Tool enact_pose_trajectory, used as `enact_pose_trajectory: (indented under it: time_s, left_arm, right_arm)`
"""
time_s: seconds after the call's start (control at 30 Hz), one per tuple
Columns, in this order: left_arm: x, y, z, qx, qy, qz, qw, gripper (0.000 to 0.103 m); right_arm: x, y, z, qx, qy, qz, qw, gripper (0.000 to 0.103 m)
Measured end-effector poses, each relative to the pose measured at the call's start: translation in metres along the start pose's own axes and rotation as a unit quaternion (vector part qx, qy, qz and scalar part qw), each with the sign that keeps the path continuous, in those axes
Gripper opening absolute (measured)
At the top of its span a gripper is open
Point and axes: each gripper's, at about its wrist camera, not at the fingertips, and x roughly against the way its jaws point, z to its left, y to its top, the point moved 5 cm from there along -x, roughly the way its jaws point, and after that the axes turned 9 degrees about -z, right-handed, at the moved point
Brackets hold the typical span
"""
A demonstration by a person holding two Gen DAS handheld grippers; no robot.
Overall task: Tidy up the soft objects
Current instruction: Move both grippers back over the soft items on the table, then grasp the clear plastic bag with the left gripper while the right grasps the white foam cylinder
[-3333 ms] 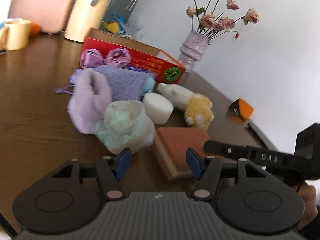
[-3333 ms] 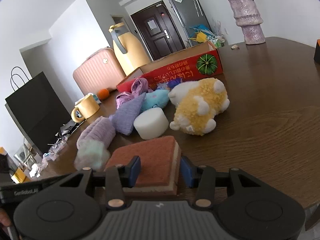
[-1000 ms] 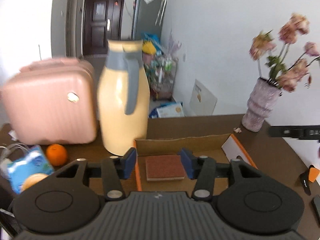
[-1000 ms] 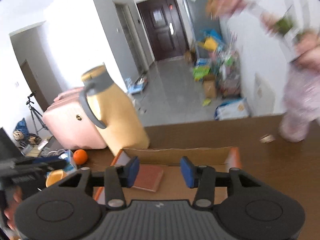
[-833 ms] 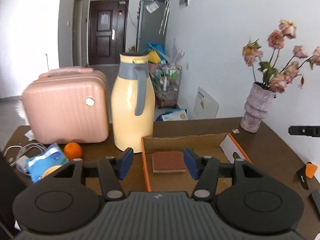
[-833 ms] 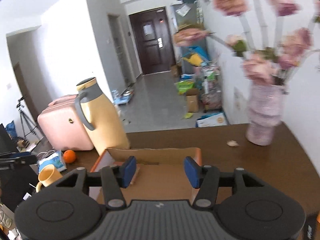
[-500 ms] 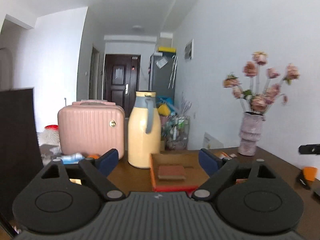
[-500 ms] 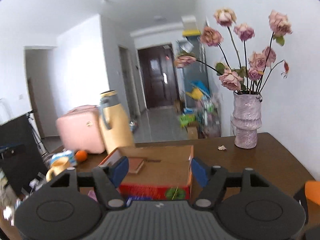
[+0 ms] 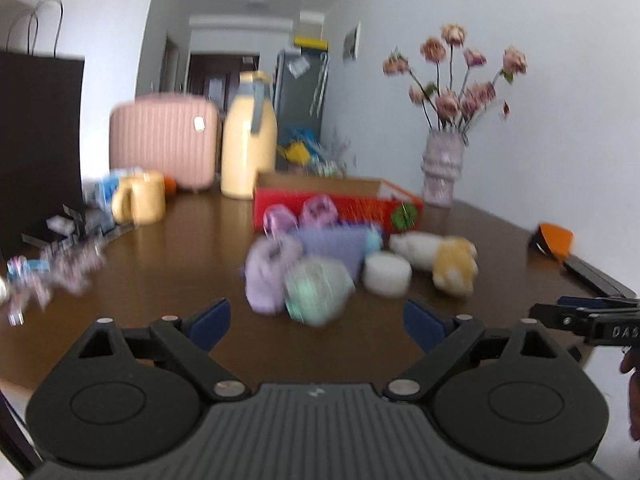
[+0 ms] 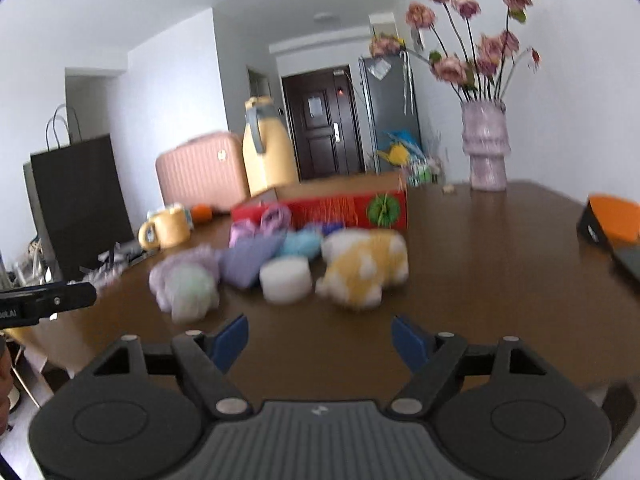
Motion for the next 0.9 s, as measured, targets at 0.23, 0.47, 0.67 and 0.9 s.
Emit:
enact_pose_trajectory:
  time_s: [0.23,0.47,0.67,0.9]
  left_arm:
    - [0.005,-0.018,-0.009,0.001,0.002,0.015,0.9999,0.095]
    - [-0.002,-0.016,-0.007,0.003,0.01,0.017,0.9998,0.094]
    - [-0.031,-0.013,-0.008,0.0,0.002,0.026,0.9997,0.082]
    - [-0.09,-0.019,-0.013,0.003,-0.005,0.067,0.9977,0.079]
  right_arm:
    - [0.009,-0.008,0.011,0.011,0.017,-0.001,1.0,0.078]
    - [0.0,-0.004,0.006,0.003,0.006,-0.001,1.0,0.078]
    - [-0.025,0.002,-0.004,-0.005,-0.008,0.008,1.0,0.078]
    - [-0.068,0.013,-0.001,-0.001,0.005,0.023,1.0,0.078]
